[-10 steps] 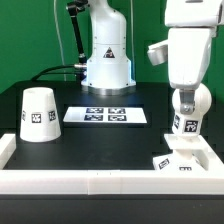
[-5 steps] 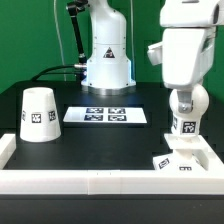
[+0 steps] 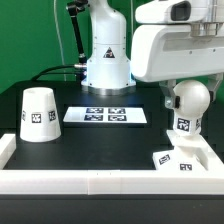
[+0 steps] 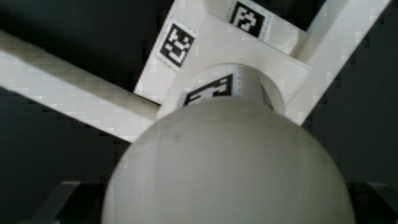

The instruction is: Assemble lamp

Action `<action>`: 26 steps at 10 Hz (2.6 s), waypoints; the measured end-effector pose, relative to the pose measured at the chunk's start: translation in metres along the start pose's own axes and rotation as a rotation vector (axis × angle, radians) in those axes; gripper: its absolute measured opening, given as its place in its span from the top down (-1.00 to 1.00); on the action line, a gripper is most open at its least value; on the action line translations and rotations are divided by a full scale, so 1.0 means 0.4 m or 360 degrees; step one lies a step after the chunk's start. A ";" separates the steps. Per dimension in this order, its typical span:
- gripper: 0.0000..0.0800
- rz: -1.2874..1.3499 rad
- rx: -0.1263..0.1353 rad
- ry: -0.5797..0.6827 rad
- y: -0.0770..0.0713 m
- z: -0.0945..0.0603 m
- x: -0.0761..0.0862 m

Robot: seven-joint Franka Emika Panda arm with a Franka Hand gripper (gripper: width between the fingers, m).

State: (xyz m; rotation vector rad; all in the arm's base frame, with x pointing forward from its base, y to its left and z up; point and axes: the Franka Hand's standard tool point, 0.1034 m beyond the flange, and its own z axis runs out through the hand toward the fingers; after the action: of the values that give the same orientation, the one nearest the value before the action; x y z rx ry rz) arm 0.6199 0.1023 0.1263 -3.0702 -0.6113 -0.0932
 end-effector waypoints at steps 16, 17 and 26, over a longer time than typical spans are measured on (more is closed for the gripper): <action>-0.45 0.2219 0.0068 -0.0214 -0.026 0.012 -0.041; -0.45 0.2318 0.0092 -0.0244 -0.028 0.014 -0.040; -0.75 0.1769 0.0176 -0.0199 -0.040 0.016 -0.029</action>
Offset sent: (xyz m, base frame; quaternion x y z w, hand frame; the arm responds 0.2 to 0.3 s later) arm 0.0000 0.0000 0.0000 0.0000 0.0000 0.1938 0.9810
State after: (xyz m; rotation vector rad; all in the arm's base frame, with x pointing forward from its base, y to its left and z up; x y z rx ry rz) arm 0.6036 0.1129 0.1193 -2.8275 1.0585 0.1386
